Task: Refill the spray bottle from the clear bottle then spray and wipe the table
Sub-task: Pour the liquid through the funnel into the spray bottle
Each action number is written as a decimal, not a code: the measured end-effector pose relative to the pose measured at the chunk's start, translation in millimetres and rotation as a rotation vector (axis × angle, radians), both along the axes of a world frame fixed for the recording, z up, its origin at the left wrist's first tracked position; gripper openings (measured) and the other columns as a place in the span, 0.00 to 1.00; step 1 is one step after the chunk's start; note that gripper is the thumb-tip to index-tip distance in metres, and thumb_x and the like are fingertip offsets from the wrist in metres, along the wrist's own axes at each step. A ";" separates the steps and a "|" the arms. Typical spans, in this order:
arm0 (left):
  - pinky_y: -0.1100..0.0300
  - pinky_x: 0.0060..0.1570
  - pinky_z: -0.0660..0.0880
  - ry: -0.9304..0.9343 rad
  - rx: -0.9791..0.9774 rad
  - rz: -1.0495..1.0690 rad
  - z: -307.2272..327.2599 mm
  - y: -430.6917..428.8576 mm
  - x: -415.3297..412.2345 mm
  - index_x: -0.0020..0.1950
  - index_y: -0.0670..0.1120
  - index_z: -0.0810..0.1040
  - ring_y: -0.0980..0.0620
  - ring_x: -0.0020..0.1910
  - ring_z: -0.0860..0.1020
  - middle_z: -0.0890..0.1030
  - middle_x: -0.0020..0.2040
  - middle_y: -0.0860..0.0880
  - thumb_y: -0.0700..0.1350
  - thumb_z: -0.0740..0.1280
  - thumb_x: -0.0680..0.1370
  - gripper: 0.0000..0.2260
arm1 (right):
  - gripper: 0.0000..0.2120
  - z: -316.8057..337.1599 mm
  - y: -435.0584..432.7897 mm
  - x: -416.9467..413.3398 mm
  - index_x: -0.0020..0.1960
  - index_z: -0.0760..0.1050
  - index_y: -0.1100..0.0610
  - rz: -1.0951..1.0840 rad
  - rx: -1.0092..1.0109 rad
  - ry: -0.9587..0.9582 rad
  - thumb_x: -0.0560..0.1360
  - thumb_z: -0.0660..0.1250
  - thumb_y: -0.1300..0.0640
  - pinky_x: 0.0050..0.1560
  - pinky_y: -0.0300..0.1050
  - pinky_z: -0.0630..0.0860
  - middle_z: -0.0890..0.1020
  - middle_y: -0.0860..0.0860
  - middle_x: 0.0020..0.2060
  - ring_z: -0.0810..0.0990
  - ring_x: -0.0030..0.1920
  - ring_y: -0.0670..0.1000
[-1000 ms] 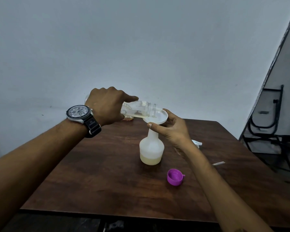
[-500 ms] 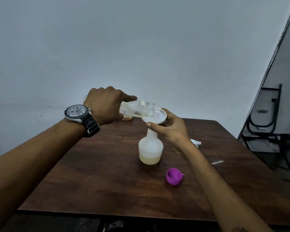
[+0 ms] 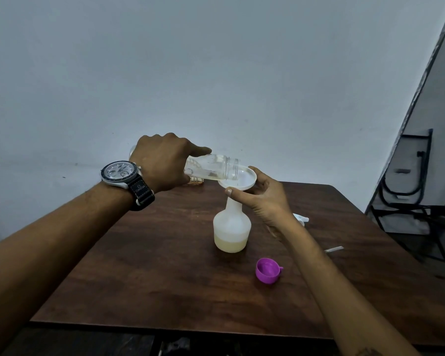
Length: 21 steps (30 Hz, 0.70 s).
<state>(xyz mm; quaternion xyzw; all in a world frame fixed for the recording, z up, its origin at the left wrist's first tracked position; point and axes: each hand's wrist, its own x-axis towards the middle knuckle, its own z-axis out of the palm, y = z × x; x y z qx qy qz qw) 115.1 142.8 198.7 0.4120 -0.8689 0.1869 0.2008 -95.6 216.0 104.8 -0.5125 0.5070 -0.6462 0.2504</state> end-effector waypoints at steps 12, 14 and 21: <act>0.57 0.38 0.67 0.015 -0.009 -0.003 -1.2 -1.3 0.3 0.72 0.72 0.67 0.43 0.47 0.80 0.82 0.50 0.49 0.56 0.71 0.74 0.29 | 0.17 1.5 2.8 1.4 0.47 0.82 0.47 0.017 -0.006 -0.001 0.68 0.82 0.66 0.53 0.43 0.83 0.87 0.39 0.42 0.85 0.45 0.40; 0.57 0.38 0.68 0.013 -0.006 -0.005 -1.3 -1.6 0.2 0.72 0.72 0.67 0.43 0.46 0.80 0.82 0.50 0.49 0.57 0.71 0.73 0.28 | 0.17 1.6 2.8 1.5 0.46 0.82 0.46 0.017 -0.004 0.001 0.68 0.82 0.65 0.53 0.44 0.83 0.87 0.39 0.42 0.85 0.46 0.40; 0.57 0.39 0.67 0.010 -0.013 -0.010 -0.1 0.2 0.2 0.72 0.71 0.67 0.43 0.47 0.80 0.82 0.49 0.49 0.57 0.71 0.74 0.29 | 0.18 1.3 2.1 2.0 0.45 0.81 0.46 0.016 -0.009 -0.017 0.67 0.82 0.66 0.54 0.44 0.83 0.87 0.37 0.41 0.85 0.45 0.39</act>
